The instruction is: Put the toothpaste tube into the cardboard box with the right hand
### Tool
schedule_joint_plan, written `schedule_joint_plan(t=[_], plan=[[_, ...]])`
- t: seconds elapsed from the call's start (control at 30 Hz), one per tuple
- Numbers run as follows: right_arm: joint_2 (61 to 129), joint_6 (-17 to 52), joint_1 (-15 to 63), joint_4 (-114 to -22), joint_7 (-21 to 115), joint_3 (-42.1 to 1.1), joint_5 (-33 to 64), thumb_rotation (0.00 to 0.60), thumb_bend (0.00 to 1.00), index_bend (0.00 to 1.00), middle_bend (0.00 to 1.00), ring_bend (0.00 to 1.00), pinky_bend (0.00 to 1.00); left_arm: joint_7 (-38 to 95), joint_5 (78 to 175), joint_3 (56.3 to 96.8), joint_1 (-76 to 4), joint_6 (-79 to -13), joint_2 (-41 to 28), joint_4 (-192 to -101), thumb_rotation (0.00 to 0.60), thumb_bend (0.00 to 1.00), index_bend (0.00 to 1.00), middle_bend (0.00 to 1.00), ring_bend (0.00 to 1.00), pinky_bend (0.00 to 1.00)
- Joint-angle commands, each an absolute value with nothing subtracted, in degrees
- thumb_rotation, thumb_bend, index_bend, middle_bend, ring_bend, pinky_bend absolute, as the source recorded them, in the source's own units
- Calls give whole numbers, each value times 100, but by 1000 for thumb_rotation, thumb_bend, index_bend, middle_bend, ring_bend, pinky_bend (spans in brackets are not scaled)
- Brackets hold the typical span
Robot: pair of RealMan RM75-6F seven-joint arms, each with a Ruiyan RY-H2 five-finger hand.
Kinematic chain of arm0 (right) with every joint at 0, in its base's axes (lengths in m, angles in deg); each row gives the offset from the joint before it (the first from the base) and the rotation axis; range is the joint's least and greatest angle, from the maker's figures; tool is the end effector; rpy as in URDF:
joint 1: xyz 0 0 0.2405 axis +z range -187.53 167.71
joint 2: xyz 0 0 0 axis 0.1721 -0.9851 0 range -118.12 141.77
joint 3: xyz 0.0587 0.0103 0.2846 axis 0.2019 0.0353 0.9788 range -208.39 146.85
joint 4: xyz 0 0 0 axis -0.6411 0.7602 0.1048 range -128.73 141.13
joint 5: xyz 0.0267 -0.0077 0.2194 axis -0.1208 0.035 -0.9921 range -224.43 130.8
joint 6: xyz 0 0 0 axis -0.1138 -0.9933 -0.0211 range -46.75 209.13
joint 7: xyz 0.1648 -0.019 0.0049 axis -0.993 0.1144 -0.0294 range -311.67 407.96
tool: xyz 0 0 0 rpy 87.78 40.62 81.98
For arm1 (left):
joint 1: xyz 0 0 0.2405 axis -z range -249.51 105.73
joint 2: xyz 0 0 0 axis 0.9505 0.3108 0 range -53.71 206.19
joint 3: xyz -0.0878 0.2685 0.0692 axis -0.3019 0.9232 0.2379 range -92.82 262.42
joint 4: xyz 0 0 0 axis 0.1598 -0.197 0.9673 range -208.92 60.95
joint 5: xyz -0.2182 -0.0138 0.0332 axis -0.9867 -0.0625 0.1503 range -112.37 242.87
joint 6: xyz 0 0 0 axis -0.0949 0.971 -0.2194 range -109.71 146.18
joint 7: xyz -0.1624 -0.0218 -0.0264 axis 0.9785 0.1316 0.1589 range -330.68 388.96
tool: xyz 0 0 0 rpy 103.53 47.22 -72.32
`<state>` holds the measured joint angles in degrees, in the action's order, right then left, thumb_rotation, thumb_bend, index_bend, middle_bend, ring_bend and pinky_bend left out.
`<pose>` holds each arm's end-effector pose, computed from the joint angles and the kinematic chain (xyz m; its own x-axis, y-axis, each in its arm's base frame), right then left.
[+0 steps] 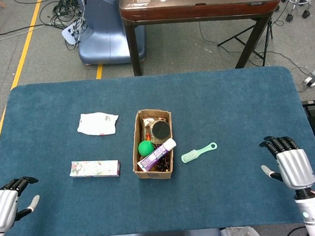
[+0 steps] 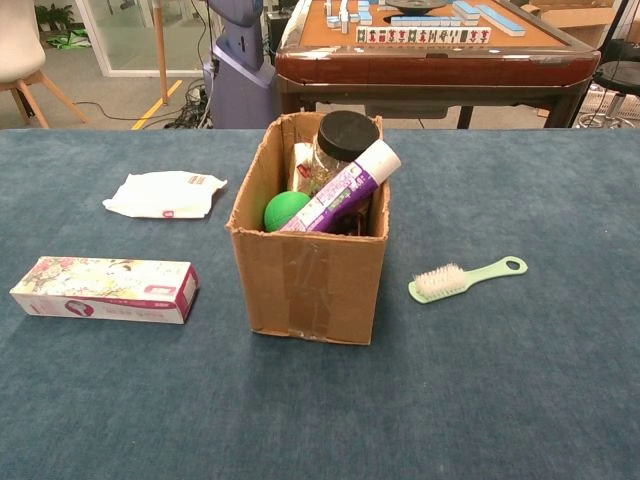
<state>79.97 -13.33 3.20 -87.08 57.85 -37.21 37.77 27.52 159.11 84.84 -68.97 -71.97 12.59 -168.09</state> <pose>-0.3162 -0.2176 0.1406 0.4782 0.0600 0.8762 -0.8697 -0.1069 0.4819 -0.3250 0.1822 0.1612 0.4035 -0.0254 0.9146 0.9078 -0.1137 -0.4036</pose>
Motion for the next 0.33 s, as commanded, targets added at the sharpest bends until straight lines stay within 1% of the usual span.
schedule_joint_plan(t=[0.03, 0.33], plan=[[8046, -1160, 206, -8469, 5476, -3619, 3711, 600, 49, 365, 285, 273, 266, 2710, 15895, 8486, -6888, -7167, 1240, -16800, 600, 282, 365, 403, 384, 573], [7809, -886, 114, -8435, 5085, -3361, 3645, 600, 51, 371, 285, 268, 266, 2567, 15847, 8532, -6810, -6943, 1150, -16793, 600, 282, 352, 403, 384, 573]])
